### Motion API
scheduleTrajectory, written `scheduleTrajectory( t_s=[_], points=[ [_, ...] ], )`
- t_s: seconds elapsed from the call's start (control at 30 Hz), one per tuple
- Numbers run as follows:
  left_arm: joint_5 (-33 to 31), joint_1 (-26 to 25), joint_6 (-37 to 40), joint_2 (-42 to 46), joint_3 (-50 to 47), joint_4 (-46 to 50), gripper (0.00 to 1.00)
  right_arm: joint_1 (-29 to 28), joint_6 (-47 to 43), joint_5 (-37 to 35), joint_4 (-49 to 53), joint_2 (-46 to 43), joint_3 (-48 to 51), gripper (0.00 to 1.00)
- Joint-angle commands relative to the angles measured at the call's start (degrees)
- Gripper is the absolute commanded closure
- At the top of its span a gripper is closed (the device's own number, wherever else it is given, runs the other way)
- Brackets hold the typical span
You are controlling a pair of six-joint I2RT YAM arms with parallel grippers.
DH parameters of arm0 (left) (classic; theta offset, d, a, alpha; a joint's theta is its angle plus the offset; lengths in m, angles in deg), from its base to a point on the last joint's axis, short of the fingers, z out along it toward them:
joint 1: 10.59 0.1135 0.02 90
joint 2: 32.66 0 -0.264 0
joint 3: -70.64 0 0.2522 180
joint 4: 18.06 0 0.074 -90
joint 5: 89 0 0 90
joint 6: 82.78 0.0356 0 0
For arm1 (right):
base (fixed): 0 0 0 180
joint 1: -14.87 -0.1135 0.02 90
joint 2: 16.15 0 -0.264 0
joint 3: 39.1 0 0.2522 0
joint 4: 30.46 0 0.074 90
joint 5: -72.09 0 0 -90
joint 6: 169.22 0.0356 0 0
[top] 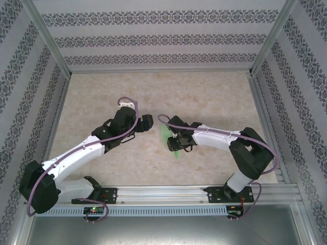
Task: Fold a paper plane with a square sheet of paper (fold left side to right side)
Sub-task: Move the paper plane to the center of the table.
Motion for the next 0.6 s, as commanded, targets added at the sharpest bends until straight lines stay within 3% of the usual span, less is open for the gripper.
scheduleTrajectory(
  t_s=[0.0, 0.23, 0.4, 0.57],
  points=[
    [-1.3, 0.2, 0.8, 1.9, -0.6, 2.2, 0.15, -0.6, -0.3, -3.2, 1.3, 2.6, -1.8, 0.71],
    [-2.6, 0.2, 1.4, 4.0, -0.8, 3.9, 0.15, -0.8, 0.3, -5.3, 1.8, 4.7, -2.2, 0.81],
    [-3.8, 0.2, 1.9, 6.0, -0.8, 5.8, 0.14, 0.0, -0.5, -5.8, 3.0, 3.5, -4.2, 0.97],
    [-5.1, 0.2, 3.3, 10.0, -1.6, 7.2, 0.03, 3.1, -2.5, -6.5, 5.7, 2.7, -9.9, 1.0]
  ],
)
